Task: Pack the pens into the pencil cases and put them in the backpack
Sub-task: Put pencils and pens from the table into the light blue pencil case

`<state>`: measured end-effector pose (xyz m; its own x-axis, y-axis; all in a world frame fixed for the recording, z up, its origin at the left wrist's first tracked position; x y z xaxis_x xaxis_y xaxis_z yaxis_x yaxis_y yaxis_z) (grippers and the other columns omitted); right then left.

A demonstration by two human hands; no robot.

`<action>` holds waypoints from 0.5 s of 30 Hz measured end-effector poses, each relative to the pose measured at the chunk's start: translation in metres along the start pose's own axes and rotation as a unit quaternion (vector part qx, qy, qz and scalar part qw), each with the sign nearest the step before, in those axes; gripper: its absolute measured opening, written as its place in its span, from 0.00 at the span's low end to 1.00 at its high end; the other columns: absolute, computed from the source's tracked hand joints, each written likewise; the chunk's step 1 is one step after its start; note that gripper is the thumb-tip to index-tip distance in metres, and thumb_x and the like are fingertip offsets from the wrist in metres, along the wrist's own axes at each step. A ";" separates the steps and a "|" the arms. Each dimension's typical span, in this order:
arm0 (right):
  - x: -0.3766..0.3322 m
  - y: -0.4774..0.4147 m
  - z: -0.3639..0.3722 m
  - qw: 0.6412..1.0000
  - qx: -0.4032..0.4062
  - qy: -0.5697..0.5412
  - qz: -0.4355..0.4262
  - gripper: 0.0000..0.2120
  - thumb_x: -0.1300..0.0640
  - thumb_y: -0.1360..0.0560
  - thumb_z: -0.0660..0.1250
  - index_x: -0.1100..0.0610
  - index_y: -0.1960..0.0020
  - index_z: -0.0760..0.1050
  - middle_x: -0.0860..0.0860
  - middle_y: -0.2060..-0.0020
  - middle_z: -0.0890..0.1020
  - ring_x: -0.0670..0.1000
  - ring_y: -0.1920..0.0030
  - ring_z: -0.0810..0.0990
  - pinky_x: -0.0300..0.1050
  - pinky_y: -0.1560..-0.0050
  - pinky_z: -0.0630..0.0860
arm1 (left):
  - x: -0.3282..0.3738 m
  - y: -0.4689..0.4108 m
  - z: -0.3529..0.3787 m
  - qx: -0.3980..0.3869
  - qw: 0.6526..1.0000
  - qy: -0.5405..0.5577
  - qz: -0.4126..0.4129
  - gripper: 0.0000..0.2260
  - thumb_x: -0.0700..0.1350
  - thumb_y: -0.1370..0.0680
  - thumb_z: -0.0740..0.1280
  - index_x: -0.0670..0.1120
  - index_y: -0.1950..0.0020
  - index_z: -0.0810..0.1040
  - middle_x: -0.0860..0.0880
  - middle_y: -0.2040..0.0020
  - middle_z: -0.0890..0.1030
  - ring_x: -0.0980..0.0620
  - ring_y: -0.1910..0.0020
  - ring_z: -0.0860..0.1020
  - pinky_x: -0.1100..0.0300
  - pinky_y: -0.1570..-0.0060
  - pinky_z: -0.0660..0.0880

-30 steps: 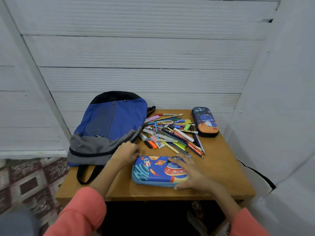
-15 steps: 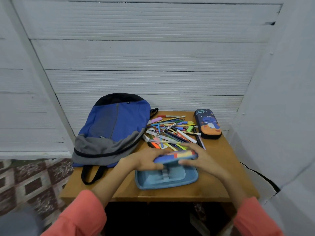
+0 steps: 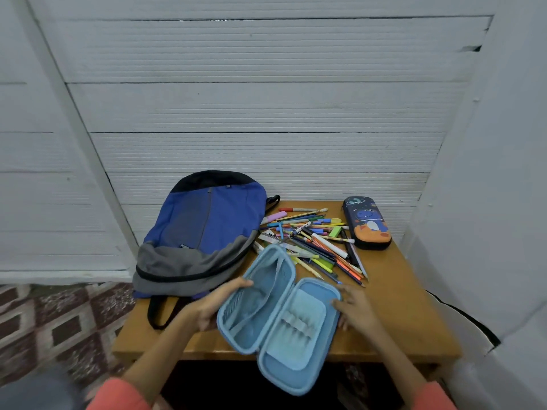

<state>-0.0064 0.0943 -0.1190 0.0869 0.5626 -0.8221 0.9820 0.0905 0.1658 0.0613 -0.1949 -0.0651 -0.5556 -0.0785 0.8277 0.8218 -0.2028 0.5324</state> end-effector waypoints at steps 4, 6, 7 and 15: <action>-0.011 -0.011 -0.006 0.995 0.005 0.081 -0.057 0.19 0.63 0.24 0.65 0.53 0.35 0.76 0.47 0.77 0.73 0.45 0.79 0.70 0.42 0.71 0.68 | -0.033 0.007 -0.003 0.029 0.999 0.026 -0.035 0.17 0.47 0.23 0.65 0.39 0.39 0.79 0.39 0.45 0.83 0.43 0.47 0.83 0.51 0.44 0.79; -0.020 -0.016 -0.007 0.990 0.003 0.116 -0.078 0.20 0.65 0.25 0.65 0.50 0.36 0.78 0.46 0.75 0.71 0.44 0.75 0.68 0.43 0.69 0.64 | -0.040 0.008 -0.002 0.032 0.998 -0.014 -0.050 0.15 0.47 0.23 0.66 0.40 0.40 0.80 0.41 0.47 0.84 0.46 0.51 0.84 0.55 0.49 0.80; -0.024 -0.018 -0.009 0.987 0.006 0.133 -0.087 0.20 0.65 0.25 0.64 0.49 0.38 0.78 0.45 0.75 0.70 0.43 0.73 0.68 0.43 0.69 0.63 | -0.039 0.006 -0.001 0.032 0.998 -0.039 -0.037 0.15 0.47 0.24 0.69 0.41 0.41 0.80 0.42 0.48 0.85 0.46 0.51 0.84 0.55 0.50 0.80; -0.035 -0.035 -0.021 0.970 0.027 0.215 -0.109 0.21 0.64 0.25 0.65 0.54 0.33 0.76 0.48 0.68 0.74 0.49 0.64 0.73 0.44 0.64 0.66 | -0.015 -0.013 -0.010 0.275 0.880 -0.338 0.188 0.26 0.50 0.34 0.79 0.49 0.44 0.69 0.51 0.47 0.75 0.54 0.50 0.76 0.59 0.53 0.73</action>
<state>-0.0472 0.0883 -0.0844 -0.1904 0.8270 -0.5289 0.9775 0.2095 -0.0243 0.0577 -0.2012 -0.0860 -0.1822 0.5980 0.7805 0.9717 0.2307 0.0501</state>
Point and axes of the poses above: each hand's wrist, its own y-axis away from the middle knuckle, its own z-axis out of the palm, x = y × z, the point moved 5 cm from there along -y, towards the middle knuckle
